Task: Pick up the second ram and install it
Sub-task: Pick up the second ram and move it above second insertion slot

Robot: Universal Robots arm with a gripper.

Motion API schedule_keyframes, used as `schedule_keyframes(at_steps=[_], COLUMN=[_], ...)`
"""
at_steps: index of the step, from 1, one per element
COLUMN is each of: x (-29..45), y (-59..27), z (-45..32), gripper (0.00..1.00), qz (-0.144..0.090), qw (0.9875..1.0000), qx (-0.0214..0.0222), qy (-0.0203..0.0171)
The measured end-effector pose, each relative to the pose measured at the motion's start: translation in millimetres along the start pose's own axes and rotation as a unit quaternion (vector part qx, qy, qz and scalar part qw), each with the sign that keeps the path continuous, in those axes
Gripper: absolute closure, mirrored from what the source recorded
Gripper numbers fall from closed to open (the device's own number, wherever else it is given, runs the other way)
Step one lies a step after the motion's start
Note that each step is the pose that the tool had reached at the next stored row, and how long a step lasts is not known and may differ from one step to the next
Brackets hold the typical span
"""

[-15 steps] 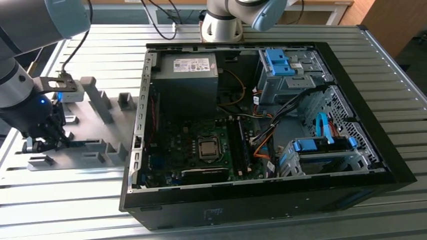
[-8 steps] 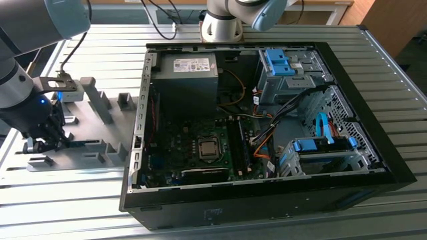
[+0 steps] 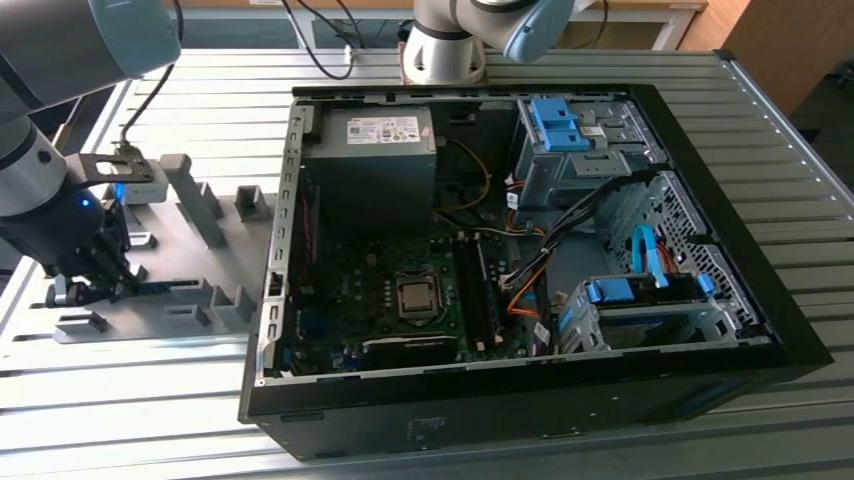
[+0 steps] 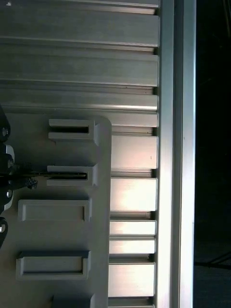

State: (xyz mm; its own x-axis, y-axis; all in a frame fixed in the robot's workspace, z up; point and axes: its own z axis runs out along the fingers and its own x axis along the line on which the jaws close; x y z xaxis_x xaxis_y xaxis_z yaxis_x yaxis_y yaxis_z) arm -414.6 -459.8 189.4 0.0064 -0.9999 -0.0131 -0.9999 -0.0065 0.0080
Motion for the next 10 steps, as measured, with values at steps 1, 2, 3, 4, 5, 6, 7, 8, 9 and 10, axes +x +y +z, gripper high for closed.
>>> schedule_keyframes(at_steps=[1,2,3,4,5,6,7,8,9,10], x=[0.0,0.0,0.0,0.0,0.0,-0.1,-0.1,-0.1,-0.1,-0.1], y=[0.0,0.0,0.1,0.0,0.0,0.1,0.0,0.1,0.1,0.1], z=[-0.1,-0.7,-1.6,-2.6,-3.6,-4.7,-5.8,-6.9,-8.0,-9.1], gripper=[0.86,0.86,0.86,0.86,0.86,0.86,0.86,0.86,0.86,0.86], qz=[0.000,0.000,0.000,0.000,0.000,0.000,0.000,0.000,0.000,0.000], qw=[1.0000,1.0000,1.0000,1.0000,1.0000,1.0000,1.0000,1.0000,1.0000,1.0000], qx=[0.0001,0.0000,-0.0001,0.0000,0.0000,0.0000,0.0000,0.0000,0.0000,0.0000], qy=[-0.0001,0.0000,0.0000,0.0000,0.0000,0.0000,0.0000,0.0000,0.0000,0.0000])
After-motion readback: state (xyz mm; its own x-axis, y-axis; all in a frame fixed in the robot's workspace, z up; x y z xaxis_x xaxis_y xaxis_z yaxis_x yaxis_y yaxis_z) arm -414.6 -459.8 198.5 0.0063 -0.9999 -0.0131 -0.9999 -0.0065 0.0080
